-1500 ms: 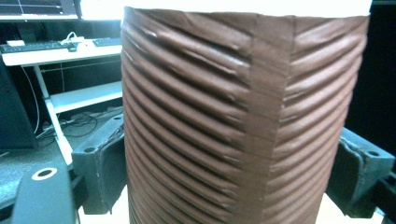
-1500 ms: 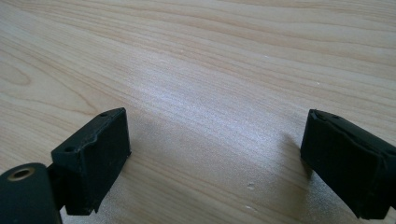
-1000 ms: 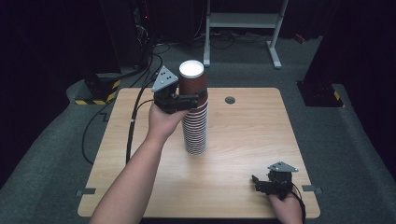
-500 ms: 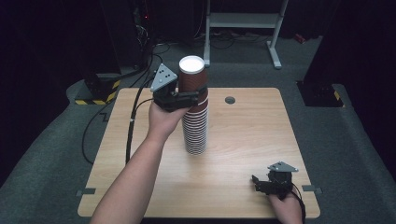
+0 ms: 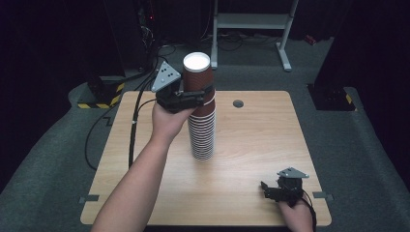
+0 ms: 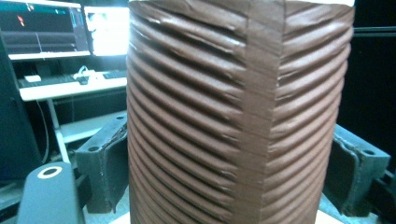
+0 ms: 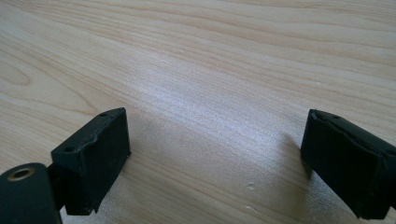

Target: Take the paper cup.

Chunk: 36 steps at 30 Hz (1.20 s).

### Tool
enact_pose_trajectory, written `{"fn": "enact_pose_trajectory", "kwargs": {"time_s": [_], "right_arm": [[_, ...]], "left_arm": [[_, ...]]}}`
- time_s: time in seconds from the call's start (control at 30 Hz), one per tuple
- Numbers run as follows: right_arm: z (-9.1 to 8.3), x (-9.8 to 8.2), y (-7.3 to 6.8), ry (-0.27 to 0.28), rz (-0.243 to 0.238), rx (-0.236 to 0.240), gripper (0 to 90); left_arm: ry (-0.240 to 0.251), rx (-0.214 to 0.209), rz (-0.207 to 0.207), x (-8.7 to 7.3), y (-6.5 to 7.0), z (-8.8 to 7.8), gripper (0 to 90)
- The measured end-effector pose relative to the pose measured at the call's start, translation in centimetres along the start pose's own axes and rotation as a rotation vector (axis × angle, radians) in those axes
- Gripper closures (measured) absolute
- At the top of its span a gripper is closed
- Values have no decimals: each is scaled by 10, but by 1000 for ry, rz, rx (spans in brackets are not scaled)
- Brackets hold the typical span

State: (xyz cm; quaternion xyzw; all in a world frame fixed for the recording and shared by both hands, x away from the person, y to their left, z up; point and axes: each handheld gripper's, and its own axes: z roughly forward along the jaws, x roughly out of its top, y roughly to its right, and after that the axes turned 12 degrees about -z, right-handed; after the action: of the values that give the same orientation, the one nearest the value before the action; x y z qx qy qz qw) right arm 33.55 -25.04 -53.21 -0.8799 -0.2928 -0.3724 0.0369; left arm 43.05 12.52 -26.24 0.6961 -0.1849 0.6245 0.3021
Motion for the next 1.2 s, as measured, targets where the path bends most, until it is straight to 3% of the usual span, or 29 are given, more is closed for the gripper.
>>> {"fn": "enact_pose_trajectory", "kwargs": {"time_s": [0.2,0.47,0.87,1.2], "right_arm": [[0,0,0,0,1,0,79],[0,0,0,0,0,-1,79],[0,0,0,-1,-1,0,78],[0,0,0,-1,-1,0,78]], "left_arm": [[37,-6,6,3,3,-2,169],[93,-15,30,18,10,-8,171],[130,1,39,38,11,-18,173],[179,-12,43,47,18,-31,174]]}}
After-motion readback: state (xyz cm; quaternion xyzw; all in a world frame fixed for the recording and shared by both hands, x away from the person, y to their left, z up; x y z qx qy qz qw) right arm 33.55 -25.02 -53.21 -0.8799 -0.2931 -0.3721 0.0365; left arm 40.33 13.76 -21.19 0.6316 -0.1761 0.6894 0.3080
